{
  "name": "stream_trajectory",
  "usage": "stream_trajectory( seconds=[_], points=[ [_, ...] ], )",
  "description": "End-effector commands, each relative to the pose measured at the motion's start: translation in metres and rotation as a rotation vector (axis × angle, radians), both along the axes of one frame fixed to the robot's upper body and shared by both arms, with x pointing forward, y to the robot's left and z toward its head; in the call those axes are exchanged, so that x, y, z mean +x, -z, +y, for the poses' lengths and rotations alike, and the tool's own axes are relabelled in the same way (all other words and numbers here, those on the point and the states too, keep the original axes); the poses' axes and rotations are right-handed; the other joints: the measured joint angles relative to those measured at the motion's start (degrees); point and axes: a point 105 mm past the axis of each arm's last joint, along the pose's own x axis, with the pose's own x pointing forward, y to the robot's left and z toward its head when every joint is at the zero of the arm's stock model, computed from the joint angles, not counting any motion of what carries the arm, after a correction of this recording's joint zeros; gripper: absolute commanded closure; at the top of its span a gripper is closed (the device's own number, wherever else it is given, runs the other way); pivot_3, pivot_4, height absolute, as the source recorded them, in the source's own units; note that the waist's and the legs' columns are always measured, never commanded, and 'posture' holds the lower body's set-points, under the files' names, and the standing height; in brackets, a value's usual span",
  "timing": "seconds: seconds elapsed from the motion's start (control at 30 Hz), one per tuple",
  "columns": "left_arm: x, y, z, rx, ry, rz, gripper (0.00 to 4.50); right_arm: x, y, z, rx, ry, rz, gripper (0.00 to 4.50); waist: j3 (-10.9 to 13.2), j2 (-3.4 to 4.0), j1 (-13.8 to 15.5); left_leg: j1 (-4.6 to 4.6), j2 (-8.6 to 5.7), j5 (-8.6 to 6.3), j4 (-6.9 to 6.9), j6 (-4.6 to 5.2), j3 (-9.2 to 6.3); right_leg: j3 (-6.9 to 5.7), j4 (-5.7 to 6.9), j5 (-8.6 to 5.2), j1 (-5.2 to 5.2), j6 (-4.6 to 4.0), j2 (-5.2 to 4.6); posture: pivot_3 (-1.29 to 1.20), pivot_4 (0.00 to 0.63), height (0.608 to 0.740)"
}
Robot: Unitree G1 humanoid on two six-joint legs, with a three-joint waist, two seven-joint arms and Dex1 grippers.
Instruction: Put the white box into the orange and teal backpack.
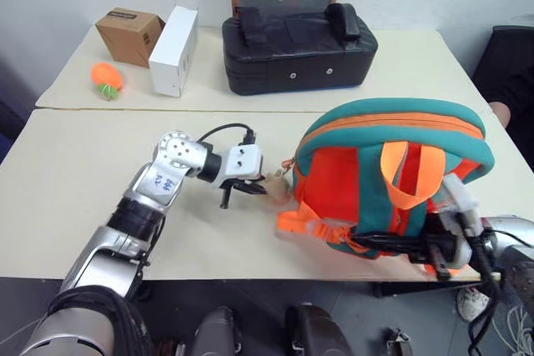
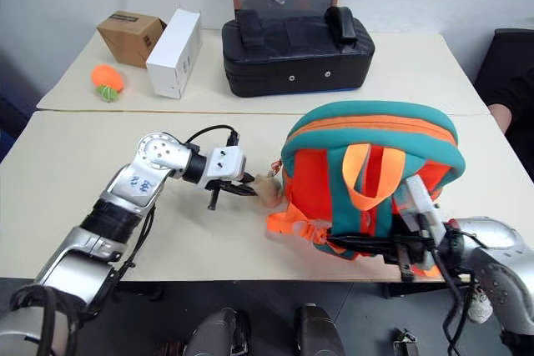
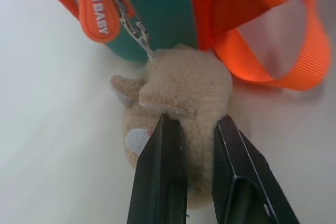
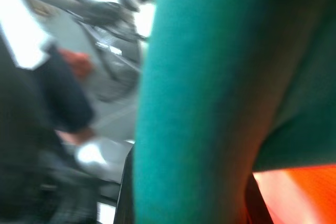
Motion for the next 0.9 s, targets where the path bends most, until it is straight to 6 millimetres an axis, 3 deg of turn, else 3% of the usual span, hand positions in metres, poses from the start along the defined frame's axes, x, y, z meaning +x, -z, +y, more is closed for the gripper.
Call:
stream_trajectory(
  seconds=[0.03, 0.07, 0.13, 0.27, 0.5, 0.63, 0.73, 0.83, 0.9],
  points=[
    [-0.016, 0.008, 0.011, -0.030, -0.031, 0.149, 4.22, 0.018, 0.000, -0.012, -0.010, 0.133, -0.011, 4.17, 0.00, 0.00, -0.28, 0.00, 0.00, 0.01, 0.00, -0.01, 0.00, 0.00, 0.02, 0.00, 0.00, 0.00, 0.00, 0.00, 0.150, 0.740],
    [-0.017, 0.005, 0.014, -0.053, -0.049, 0.167, 3.69, 0.017, -0.001, -0.014, -0.006, 0.141, 0.002, 3.79, 0.00, 0.00, -0.27, 0.00, 0.00, 0.02, 0.00, -0.02, 0.00, 0.00, 0.03, 0.00, -0.01, 0.00, 0.00, 0.00, 0.150, 0.740],
    [-0.021, -0.002, 0.020, -0.092, -0.076, 0.198, 3.36, 0.015, -0.001, -0.020, -0.017, 0.156, 0.012, 3.34, 0.00, 0.00, -0.25, -0.01, 0.02, 0.04, -0.01, -0.06, -0.02, -0.01, 0.03, 0.00, -0.02, -0.01, 0.02, 0.00, 0.150, 0.740],
    [-0.029, -0.010, 0.035, -0.127, -0.119, 0.216, 2.12, 0.011, -0.003, -0.040, -0.039, 0.212, 0.021, 2.00, 0.00, 0.00, -0.25, -0.01, 0.01, 0.04, -0.05, -0.07, -0.01, -0.01, 0.01, -0.01, -0.02, -0.01, 0.02, 0.00, 0.150, 0.740],
    [-0.054, -0.041, 0.074, -0.216, -0.188, 0.279, 0.18, -0.010, -0.019, -0.101, -0.059, 0.315, 0.107, 0.00, 0.01, 0.00, -0.19, -0.02, 0.00, 0.03, -0.11, -0.06, -0.01, 0.00, -0.06, -0.01, -0.01, -0.01, 0.00, 0.00, 0.150, 0.740],
    [-0.073, -0.072, 0.104, -0.248, -0.234, 0.306, 0.03, -0.020, -0.034, -0.146, -0.103, 0.398, 0.142, 0.00, 0.02, 0.00, -0.26, 0.02, -0.01, 0.03, -0.18, -0.04, 0.00, 0.01, -0.13, -0.01, 0.02, -0.01, -0.02, 0.00, 0.150, 0.740],
    [-0.086, -0.098, 0.120, -0.269, -0.267, 0.291, 0.03, -0.015, -0.056, -0.171, -0.078, 0.479, 0.091, 0.00, 0.03, -0.02, -0.45, 0.06, -0.02, 0.04, -0.31, -0.05, 0.03, 0.01, -0.19, -0.02, 0.00, -0.03, -0.01, 0.00, 0.150, 0.740],
    [-0.091, -0.114, 0.126, -0.330, -0.312, 0.284, 0.03, -0.008, -0.070, -0.185, -0.030, 0.527, 0.051, 0.00, 0.03, 0.00, -0.42, 0.17, -0.05, 0.06, -0.46, -0.09, 0.07, 0.04, -0.23, -0.03, 0.01, -0.05, -0.04, 0.00, 0.150, 0.740],
    [-0.085, -0.112, 0.127, -0.363, -0.352, 0.240, 0.03, -0.003, -0.071, -0.185, 0.008, 0.538, 0.045, 0.00, 0.03, 0.00, -0.42, 0.19, -0.06, 0.09, -0.54, -0.15, 0.07, 0.04, -0.23, -0.04, 0.00, -0.07, -0.03, 0.00, 0.150, 0.740]
  ],
)
